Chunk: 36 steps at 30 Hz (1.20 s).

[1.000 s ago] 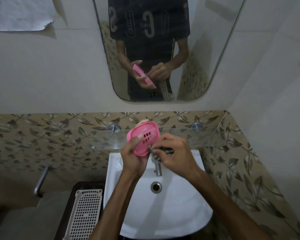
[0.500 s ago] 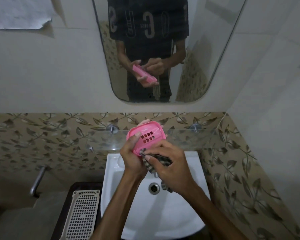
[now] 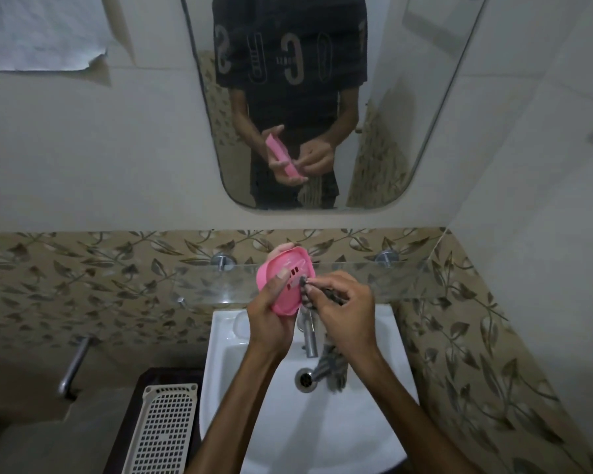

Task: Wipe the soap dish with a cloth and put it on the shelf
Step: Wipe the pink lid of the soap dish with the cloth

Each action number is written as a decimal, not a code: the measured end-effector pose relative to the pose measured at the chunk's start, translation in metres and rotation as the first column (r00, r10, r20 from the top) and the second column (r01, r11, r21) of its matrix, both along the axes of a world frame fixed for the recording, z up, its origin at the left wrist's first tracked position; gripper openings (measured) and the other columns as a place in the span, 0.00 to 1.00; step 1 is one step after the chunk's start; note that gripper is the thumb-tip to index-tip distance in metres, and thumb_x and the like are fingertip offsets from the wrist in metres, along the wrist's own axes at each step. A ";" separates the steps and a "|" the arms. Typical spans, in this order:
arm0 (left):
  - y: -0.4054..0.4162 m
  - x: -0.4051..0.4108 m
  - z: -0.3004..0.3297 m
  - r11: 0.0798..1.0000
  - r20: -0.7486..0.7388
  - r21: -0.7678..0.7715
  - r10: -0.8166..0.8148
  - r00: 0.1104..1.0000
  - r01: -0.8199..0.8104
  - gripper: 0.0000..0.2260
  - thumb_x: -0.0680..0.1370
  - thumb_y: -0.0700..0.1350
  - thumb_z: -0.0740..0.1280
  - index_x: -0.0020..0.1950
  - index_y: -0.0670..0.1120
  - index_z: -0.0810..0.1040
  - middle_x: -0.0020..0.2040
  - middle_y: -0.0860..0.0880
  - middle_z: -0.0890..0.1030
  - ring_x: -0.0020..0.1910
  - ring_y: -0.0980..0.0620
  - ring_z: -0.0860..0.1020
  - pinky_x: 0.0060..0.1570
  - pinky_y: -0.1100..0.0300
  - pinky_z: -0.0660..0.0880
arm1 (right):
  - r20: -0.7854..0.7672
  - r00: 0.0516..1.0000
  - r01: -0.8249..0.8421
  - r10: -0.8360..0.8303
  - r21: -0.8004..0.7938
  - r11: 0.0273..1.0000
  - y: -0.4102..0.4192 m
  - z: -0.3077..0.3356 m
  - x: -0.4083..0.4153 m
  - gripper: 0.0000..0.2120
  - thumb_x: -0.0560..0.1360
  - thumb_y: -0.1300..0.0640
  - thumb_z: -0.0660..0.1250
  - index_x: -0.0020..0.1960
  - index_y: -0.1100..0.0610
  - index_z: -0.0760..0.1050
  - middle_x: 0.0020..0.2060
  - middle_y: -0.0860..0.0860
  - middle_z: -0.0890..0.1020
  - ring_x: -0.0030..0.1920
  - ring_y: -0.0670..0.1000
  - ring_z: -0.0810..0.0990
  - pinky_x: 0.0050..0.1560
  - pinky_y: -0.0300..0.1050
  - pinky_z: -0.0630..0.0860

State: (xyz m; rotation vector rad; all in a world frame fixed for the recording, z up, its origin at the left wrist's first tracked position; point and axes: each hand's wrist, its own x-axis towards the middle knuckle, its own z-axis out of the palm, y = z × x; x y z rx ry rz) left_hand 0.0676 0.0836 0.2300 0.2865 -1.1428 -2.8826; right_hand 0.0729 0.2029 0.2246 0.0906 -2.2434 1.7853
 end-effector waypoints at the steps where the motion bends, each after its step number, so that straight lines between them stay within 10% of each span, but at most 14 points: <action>1: 0.000 0.000 0.001 1.000 -0.026 -0.006 -0.002 1.000 0.001 0.16 0.73 0.44 0.65 0.58 0.43 0.84 0.51 0.40 0.83 0.47 0.45 0.80 0.48 0.54 0.76 | -0.022 1.000 -0.002 0.003 0.018 1.000 -0.001 -0.001 0.002 0.09 0.73 0.66 0.76 0.51 0.57 0.87 0.48 0.49 0.86 0.48 0.42 0.85 0.49 0.37 0.84; 5: -0.001 -0.001 0.000 1.000 -0.023 -0.018 -0.009 1.000 0.009 0.17 0.75 0.48 0.64 0.59 0.42 0.83 0.51 0.35 0.80 0.48 0.41 0.79 0.50 0.50 0.76 | -0.180 0.975 -0.108 0.131 0.133 0.985 -0.013 -0.003 0.011 0.09 0.74 0.58 0.76 0.53 0.53 0.86 0.49 0.46 0.86 0.51 0.44 0.85 0.51 0.36 0.83; 9: 0.002 0.001 -0.004 1.000 -0.045 -0.027 0.003 0.999 -0.004 0.22 0.77 0.49 0.63 0.67 0.40 0.78 0.54 0.38 0.82 0.50 0.42 0.80 0.51 0.49 0.76 | -0.013 1.000 0.026 -0.026 -0.025 0.999 -0.005 -0.002 -0.004 0.10 0.73 0.65 0.77 0.51 0.54 0.86 0.48 0.49 0.87 0.50 0.43 0.85 0.52 0.42 0.85; 13: 0.000 -0.001 -0.007 0.995 -0.074 -0.092 0.026 0.997 -0.032 0.18 0.79 0.51 0.62 0.62 0.44 0.83 0.55 0.38 0.83 0.55 0.40 0.80 0.55 0.47 0.77 | -0.158 0.978 -0.133 0.136 0.034 0.991 -0.024 -0.001 0.017 0.10 0.72 0.61 0.78 0.53 0.53 0.87 0.49 0.44 0.87 0.51 0.44 0.86 0.53 0.37 0.83; 17: 0.004 0.001 -0.010 0.993 -0.024 -0.118 -0.010 1.000 0.007 0.14 0.77 0.51 0.65 0.53 0.50 0.88 0.51 0.43 0.86 0.52 0.42 0.82 0.53 0.48 0.78 | 0.058 0.996 0.075 -0.066 -0.164 0.984 -0.008 0.004 -0.013 0.10 0.74 0.67 0.76 0.50 0.54 0.86 0.48 0.53 0.86 0.45 0.40 0.85 0.46 0.34 0.81; 22: 0.000 0.000 -0.013 0.996 -0.054 -0.092 -0.006 0.999 0.001 0.15 0.78 0.48 0.63 0.56 0.47 0.87 0.54 0.40 0.85 0.55 0.42 0.83 0.56 0.52 0.81 | -0.133 0.988 -0.073 0.075 0.014 0.997 -0.023 -0.005 0.007 0.09 0.74 0.58 0.76 0.53 0.48 0.86 0.50 0.43 0.85 0.52 0.42 0.85 0.50 0.34 0.82; 26: 0.003 0.003 -0.017 0.984 0.003 -0.175 -0.041 0.999 0.041 0.13 0.77 0.49 0.65 0.51 0.49 0.90 0.50 0.44 0.88 0.50 0.48 0.86 0.47 0.59 0.83 | 0.017 0.995 0.104 -0.103 -0.112 0.988 -0.016 0.000 -0.012 0.12 0.75 0.65 0.76 0.46 0.47 0.85 0.46 0.49 0.85 0.47 0.42 0.85 0.47 0.34 0.80; 36: 0.002 0.007 -0.039 0.973 0.080 -0.203 -0.090 0.993 0.105 0.14 0.74 0.55 0.68 0.49 0.50 0.90 0.44 0.43 0.86 0.45 0.47 0.85 0.44 0.58 0.83 | -0.043 0.992 -0.118 0.117 -0.020 0.993 -0.025 -0.011 0.031 0.10 0.75 0.65 0.73 0.52 0.54 0.86 0.50 0.44 0.84 0.53 0.47 0.84 0.53 0.38 0.81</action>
